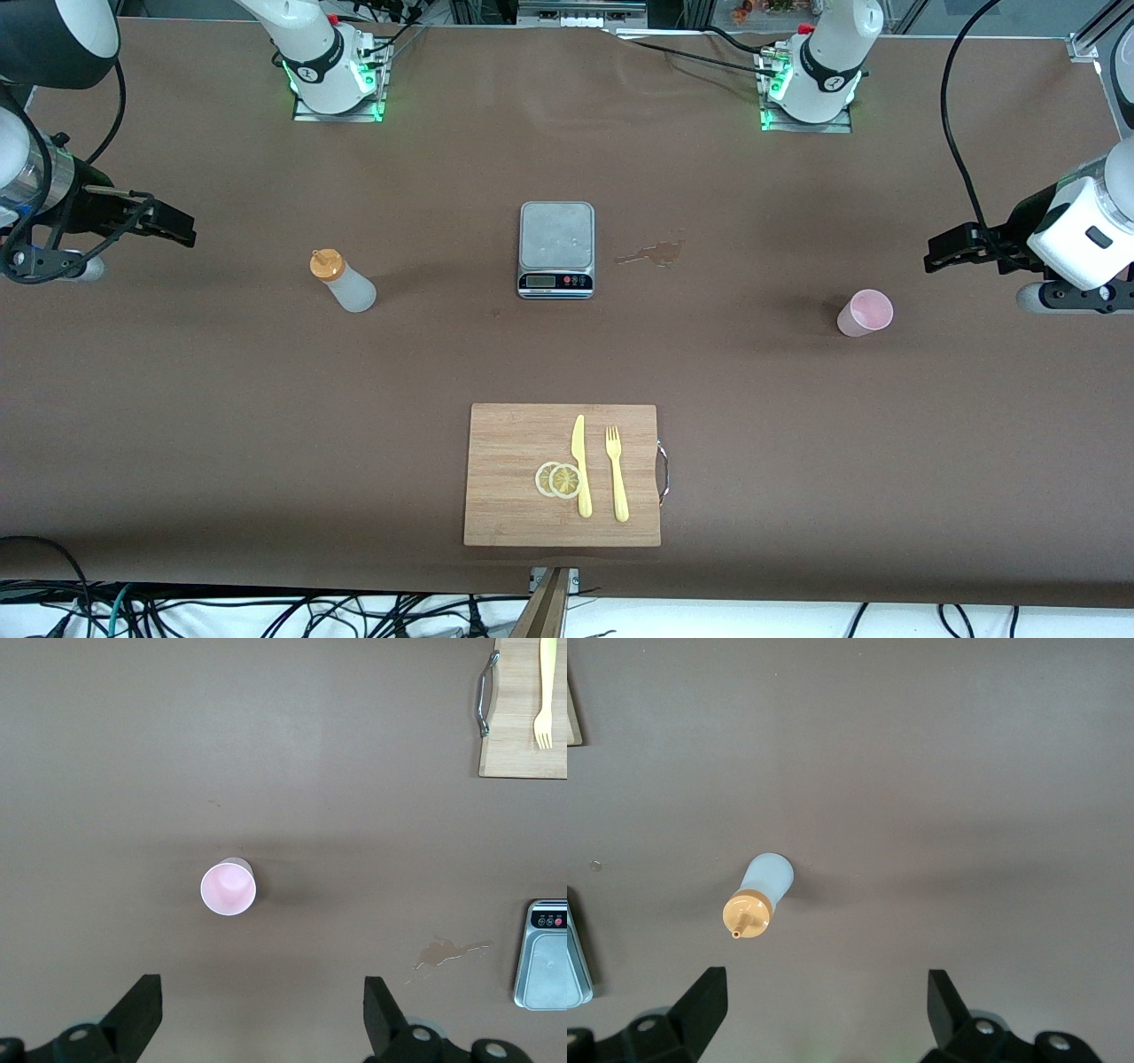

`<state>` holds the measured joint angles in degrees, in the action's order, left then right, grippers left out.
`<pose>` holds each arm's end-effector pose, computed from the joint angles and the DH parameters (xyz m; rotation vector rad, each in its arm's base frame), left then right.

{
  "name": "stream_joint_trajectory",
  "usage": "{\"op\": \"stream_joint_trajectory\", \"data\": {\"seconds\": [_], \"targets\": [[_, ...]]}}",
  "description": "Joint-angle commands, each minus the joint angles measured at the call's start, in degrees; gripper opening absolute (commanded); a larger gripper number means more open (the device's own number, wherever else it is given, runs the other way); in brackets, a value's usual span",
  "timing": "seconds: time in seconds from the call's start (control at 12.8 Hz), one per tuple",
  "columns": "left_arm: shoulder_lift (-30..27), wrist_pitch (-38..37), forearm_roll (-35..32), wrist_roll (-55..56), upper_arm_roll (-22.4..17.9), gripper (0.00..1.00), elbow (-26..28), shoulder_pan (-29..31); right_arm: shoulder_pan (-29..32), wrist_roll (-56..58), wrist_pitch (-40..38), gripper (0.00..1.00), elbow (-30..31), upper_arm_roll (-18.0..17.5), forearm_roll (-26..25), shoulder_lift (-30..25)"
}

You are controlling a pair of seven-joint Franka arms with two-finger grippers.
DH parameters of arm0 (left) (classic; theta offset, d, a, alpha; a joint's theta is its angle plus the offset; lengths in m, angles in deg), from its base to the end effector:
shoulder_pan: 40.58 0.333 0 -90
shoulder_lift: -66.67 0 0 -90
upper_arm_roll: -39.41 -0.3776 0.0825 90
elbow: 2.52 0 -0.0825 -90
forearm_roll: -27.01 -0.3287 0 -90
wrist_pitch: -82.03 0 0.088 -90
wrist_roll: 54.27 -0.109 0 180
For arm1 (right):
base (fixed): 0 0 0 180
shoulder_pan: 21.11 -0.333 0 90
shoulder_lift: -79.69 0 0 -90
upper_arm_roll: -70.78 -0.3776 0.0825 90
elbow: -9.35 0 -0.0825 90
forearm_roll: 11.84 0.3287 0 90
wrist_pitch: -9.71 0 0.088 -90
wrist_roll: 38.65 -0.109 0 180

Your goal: Add sauce to pink cup with both arms

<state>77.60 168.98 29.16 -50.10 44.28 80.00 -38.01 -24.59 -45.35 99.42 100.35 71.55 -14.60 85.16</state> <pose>0.5602 -0.0211 0.6329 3.0888 0.0516 -0.1787 0.5282 0.0201 0.6275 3.0760 -0.1032 -0.1749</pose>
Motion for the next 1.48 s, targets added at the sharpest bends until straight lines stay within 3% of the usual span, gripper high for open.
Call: {"op": "stream_joint_trajectory", "data": {"seconds": [0.0,1.41], "targets": [[0.1,-0.4,0.7,-0.1,-0.2,1.00,-0.6,0.3,0.2,0.3,-0.9,1.00,-0.6,0.0,0.7,-0.4],[0.5,-0.4,0.7,-0.2,-0.5,1.00,-0.8,0.6,0.2,0.3,-0.9,1.00,-0.6,0.0,0.7,-0.4]]}}
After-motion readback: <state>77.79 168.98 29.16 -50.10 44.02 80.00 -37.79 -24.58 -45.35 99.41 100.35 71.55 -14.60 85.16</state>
